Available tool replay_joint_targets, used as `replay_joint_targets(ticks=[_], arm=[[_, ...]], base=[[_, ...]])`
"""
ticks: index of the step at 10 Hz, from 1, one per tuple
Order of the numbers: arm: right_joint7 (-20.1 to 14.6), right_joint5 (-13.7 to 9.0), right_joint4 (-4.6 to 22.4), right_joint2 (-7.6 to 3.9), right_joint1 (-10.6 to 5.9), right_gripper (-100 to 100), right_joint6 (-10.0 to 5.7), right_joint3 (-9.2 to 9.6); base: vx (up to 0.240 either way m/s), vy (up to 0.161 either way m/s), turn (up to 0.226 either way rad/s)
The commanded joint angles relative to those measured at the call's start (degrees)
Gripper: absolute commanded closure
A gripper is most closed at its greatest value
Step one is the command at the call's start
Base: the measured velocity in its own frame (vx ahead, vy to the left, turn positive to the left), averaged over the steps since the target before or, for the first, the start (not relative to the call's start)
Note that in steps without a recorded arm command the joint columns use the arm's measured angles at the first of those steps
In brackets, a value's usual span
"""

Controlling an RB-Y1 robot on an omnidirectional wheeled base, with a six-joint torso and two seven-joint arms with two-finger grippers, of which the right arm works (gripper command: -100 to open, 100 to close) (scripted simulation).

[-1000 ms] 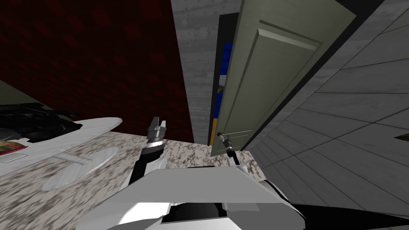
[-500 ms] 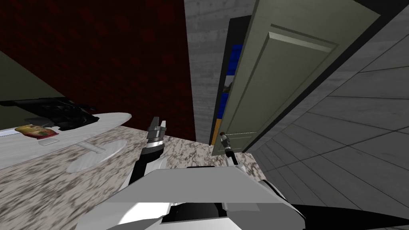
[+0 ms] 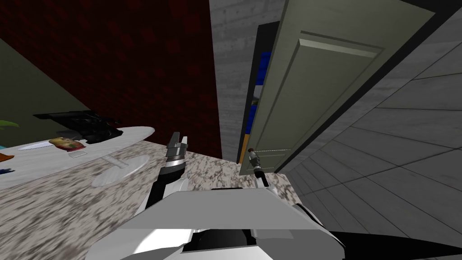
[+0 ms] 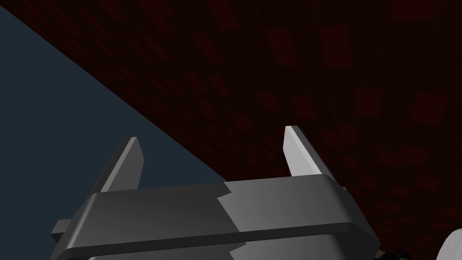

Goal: Pull the door open

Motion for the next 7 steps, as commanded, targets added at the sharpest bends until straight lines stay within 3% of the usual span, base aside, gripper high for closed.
replay_joint_targets(ticks=[1,7], arm=[[-2.9,-1.1,-0.2,-0.04,0.16,-100,-0.02,0.56],[-11.4,-5.0,-1.1,-0.19,0.73,-100,-0.13,2.56]], base=[[-0.050,-0.026,0.062],[-0.062,-0.028,0.077]])
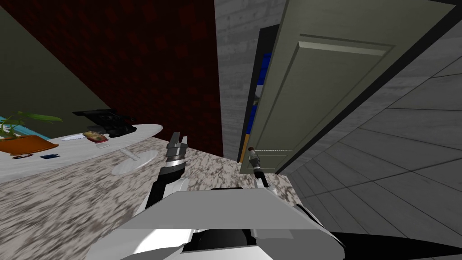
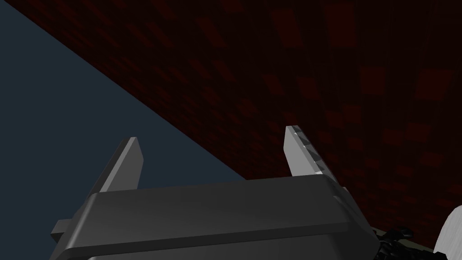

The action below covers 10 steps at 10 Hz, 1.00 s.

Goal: Pull the door open

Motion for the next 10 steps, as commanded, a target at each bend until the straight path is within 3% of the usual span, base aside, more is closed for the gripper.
replay_joint_targets(ticks=[1,10], arm=[[-2.2,-0.6,-0.2,-0.03,0.11,-100,-0.02,0.31],[-15.3,-6.1,-1.3,-0.22,0.90,-100,-0.16,3.11]], base=[[-0.060,-0.028,0.042],[-0.055,-0.034,0.061]])
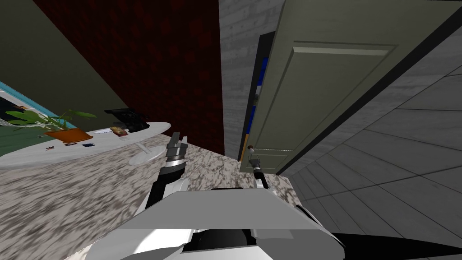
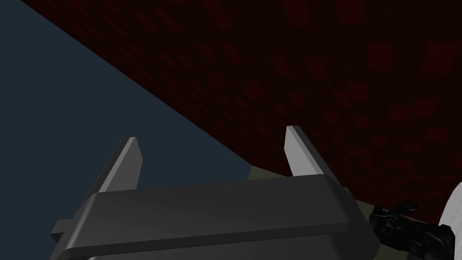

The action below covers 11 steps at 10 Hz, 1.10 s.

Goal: Pull the door open

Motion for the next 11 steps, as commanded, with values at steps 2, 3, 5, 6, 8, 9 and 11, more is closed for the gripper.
replay_joint_targets(ticks=[2,3,5,6,8,9,11], arm=[[-4.1,-1.3,-0.3,-0.04,0.19,-100,-0.03,0.66],[-5.6,-2.0,-0.4,-0.07,0.29,-100,-0.05,1.02],[-8.2,-2.7,-0.6,-0.09,0.39,-100,-0.06,1.37],[-9.8,-3.2,-0.7,-0.11,0.47,-100,-0.08,1.66],[-12.6,-4.1,-0.9,-0.14,0.60,-100,-0.10,2.14],[-13.7,-4.5,-0.9,-0.16,0.66,-100,-0.11,2.32],[-14.0,-4.6,-1.0,-0.16,0.70,-100,-0.11,2.39]], base=[[-0.050,-0.033,0.043],[-0.059,-0.043,0.085],[-0.040,-0.027,0.034],[-0.054,-0.025,0.069],[-0.054,-0.036,0.049],[-0.041,-0.033,0.039],[-0.021,-0.016,0.023]])
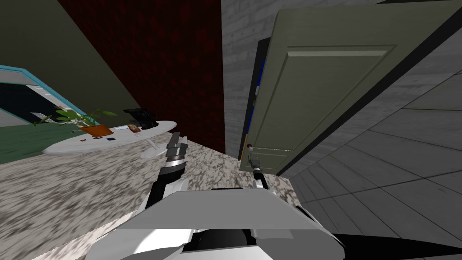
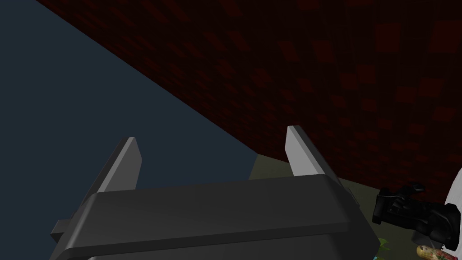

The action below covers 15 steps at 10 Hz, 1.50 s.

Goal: Pull the door open

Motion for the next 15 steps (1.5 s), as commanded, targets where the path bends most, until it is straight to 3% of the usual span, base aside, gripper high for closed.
replay_joint_targets(ticks=[1,6,7,8,13,14,15], arm=[[-1.4,-0.4,0.7,-1.32,0.60,-100,-0.77,-0.49],[-5.6,-1.7,2.7,-5.29,2.40,-100,-3.09,-1.97],[-5.2,-1.5,3.0,-4.73,1.90,-100,-3.13,-1.74],[-5.2,-1.5,3.0,-4.73,1.90,100,-3.13,-1.74],[-5.2,-1.5,3.0,-4.73,1.90,100,-3.13,-1.74],[-7.2,-0.9,2.8,-6.34,2.79,100,-3.94,-0.31],[-7.6,-0.8,2.7,-6.65,2.96,100,-4.15,0.05]], base=[[0.123,0.039,0.144],[0.212,0.030,0.152],[0.088,-0.002,0.014],[-0.008,-0.011,-0.044],[-0.018,-0.004,0.002],[-0.149,-0.059,0.157],[-0.227,-0.076,0.159]])
